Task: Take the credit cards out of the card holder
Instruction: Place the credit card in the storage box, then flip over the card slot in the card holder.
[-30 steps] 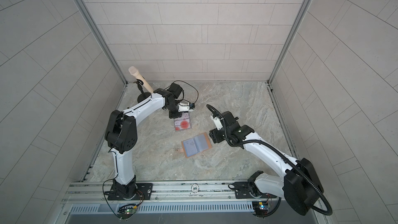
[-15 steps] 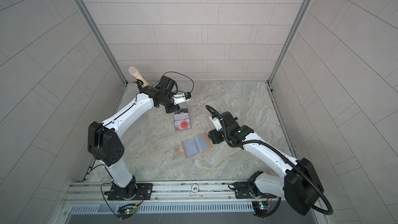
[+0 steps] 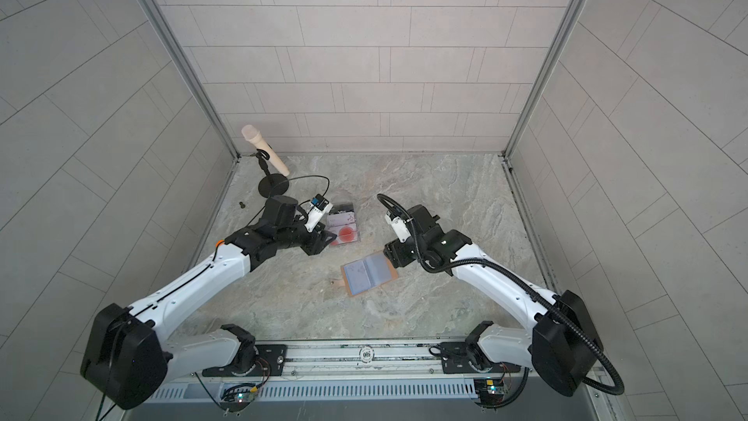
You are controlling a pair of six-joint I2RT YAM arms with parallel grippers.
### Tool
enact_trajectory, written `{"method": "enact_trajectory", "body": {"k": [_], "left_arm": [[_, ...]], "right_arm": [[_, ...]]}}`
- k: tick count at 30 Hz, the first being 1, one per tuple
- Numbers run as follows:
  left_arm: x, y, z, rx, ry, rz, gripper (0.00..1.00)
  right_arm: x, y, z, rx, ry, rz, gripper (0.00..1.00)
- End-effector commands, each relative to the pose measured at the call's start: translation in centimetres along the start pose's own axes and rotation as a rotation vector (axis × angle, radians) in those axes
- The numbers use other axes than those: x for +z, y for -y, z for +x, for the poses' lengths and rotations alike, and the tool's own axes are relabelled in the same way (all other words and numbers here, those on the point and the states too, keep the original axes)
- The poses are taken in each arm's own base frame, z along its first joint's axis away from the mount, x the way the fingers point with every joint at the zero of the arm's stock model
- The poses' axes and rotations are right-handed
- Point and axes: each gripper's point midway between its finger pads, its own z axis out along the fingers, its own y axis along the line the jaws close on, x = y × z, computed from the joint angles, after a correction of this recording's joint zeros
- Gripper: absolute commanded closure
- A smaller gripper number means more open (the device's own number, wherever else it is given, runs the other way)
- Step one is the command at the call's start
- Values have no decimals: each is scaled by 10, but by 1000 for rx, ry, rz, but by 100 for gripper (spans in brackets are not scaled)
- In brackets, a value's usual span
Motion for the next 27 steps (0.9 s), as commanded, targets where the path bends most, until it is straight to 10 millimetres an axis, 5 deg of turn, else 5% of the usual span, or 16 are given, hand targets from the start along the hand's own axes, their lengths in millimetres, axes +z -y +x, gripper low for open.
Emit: {"method": "enact_trajectory", "body": {"k": [1,12,27], "left_arm": [[-2,29,-8,-65,104,71,45],[18,59,67,-195,151,116,76],[36,46,120,-292,46,40,85]], "right_arm": [[3,-6,0,-19,-25,1,30],[30,-39,-1,-4,-84,20,31],[68,-56,11,87,-166,47,40]]}}
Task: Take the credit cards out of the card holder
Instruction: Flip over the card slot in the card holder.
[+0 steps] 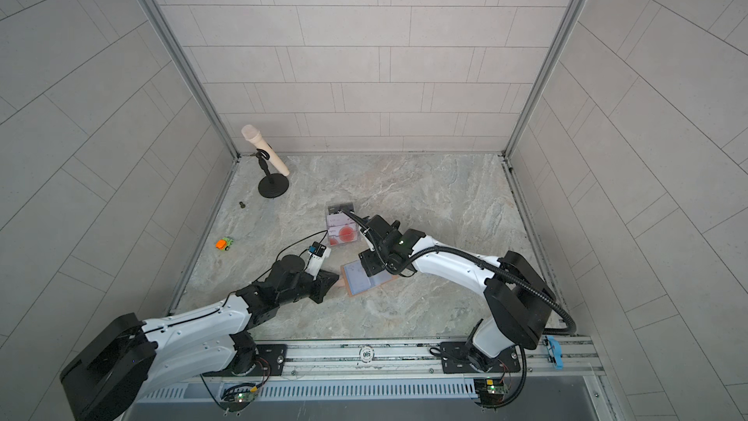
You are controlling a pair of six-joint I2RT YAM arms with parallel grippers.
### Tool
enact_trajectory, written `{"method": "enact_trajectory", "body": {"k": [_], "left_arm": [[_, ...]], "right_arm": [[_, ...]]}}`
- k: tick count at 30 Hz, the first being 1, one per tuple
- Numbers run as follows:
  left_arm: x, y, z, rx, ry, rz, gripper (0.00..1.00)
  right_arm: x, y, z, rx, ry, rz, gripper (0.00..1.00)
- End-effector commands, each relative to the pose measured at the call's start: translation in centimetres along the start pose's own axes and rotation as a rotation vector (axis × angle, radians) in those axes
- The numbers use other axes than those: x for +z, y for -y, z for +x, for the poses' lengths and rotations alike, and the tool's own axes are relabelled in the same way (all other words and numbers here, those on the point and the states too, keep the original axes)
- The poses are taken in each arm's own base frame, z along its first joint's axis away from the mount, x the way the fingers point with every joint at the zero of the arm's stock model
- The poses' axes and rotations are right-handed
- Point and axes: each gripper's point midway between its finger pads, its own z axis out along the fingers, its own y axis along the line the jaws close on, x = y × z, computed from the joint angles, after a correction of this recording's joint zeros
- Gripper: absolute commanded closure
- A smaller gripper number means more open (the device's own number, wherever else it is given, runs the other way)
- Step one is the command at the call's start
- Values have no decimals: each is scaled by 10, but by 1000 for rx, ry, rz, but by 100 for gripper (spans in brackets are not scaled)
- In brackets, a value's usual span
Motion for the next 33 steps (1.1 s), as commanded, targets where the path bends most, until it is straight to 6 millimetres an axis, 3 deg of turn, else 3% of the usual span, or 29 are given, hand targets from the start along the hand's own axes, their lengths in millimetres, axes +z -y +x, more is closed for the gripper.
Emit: {"method": "enact_trajectory", "body": {"k": [1,5,15,26,33], "left_arm": [[3,1,5,-18,3,16,85],[7,3,16,-12,-32,16,86],[10,-23,29,-112,-27,-105,91],[18,-23,27,-159,-21,-98,91],[21,-24,38,-187,-46,-92,91]], "right_arm": [[4,-5,-4,19,-3,18,41],[11,-11,-5,11,-14,20,41],[29,-17,-4,16,-31,49,41],[38,-24,-3,35,-23,44,45],[43,-24,7,-9,-44,125,40]]}}
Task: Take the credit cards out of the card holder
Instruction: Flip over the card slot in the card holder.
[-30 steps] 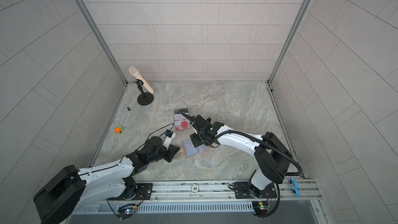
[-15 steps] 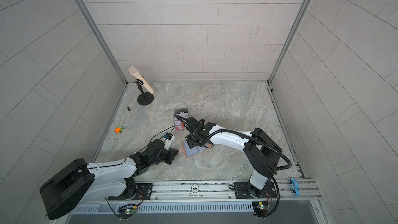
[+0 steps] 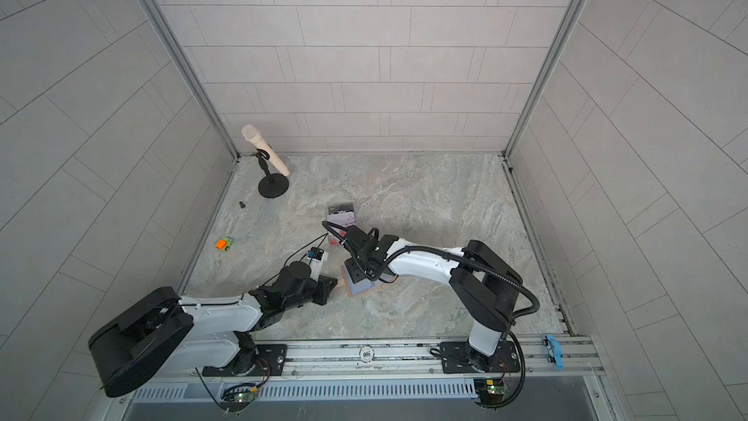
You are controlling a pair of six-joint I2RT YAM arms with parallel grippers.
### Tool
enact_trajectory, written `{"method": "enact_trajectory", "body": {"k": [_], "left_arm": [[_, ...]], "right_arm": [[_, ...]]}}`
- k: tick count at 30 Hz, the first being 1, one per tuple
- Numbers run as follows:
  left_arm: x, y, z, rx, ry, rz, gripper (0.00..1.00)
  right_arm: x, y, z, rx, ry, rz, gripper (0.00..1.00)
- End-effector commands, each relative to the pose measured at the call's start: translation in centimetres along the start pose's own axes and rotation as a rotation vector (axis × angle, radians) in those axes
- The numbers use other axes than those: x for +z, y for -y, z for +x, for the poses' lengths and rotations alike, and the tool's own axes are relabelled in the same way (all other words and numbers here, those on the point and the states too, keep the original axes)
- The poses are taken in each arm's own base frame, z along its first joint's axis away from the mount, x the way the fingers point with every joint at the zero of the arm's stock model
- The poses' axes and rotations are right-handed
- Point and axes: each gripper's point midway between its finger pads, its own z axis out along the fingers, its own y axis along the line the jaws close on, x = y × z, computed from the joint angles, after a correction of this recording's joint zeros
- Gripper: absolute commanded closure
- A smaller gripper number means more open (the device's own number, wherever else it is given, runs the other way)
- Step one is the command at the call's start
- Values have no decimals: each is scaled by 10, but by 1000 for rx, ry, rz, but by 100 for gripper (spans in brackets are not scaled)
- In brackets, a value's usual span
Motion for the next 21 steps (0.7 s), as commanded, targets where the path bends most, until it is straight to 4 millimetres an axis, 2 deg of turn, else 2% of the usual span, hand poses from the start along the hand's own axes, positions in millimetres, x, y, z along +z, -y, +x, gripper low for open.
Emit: {"method": "enact_trajectory", "body": {"k": [1,14,21], "left_arm": [[0,-6,14,-20,-37,-13,91],[-6,-10,28,-4,-63,-3,92],[-8,-11,29,7,-62,-9,92]], "right_arm": [[3,3,1,1,0,69,39],[16,-2,8,-24,-16,92,37],[19,-8,8,-49,-11,94,37]]}}
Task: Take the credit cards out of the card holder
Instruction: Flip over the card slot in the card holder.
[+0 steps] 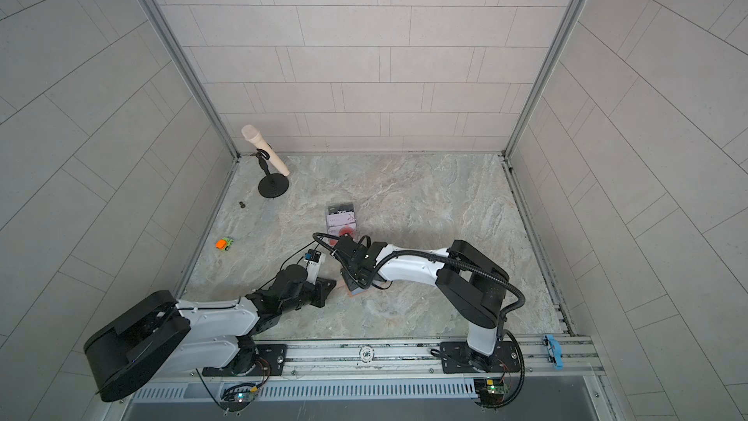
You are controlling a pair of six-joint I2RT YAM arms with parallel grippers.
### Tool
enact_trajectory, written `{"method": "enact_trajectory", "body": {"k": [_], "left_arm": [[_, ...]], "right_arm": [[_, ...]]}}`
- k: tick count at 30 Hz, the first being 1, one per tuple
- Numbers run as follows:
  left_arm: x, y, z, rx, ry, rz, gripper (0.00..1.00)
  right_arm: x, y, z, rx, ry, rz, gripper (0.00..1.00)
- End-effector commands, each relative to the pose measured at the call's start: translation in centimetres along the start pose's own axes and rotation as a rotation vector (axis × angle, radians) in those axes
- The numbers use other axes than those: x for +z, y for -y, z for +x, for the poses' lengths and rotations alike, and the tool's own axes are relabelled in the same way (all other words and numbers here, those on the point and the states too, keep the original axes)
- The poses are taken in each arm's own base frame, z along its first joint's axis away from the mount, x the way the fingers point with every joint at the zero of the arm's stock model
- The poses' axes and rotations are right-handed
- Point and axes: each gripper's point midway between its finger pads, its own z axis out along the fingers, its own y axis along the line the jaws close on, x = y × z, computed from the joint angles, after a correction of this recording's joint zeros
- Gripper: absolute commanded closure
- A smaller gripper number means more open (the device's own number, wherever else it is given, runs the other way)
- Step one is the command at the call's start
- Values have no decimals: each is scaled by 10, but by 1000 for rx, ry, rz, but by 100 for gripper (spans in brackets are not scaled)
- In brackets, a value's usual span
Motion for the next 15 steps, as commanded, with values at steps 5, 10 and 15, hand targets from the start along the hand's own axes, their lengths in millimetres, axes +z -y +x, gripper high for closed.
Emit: {"method": "enact_trajectory", "body": {"k": [5,10,15], "left_arm": [[-2,-13,23,8,-75,-42,92],[-2,-15,22,3,-73,-56,92],[-2,-17,23,1,-77,-64,92]], "right_arm": [[8,4,-1,-6,-3,57,37],[12,5,2,-12,-13,64,38],[15,5,4,-14,-21,67,38]]}}
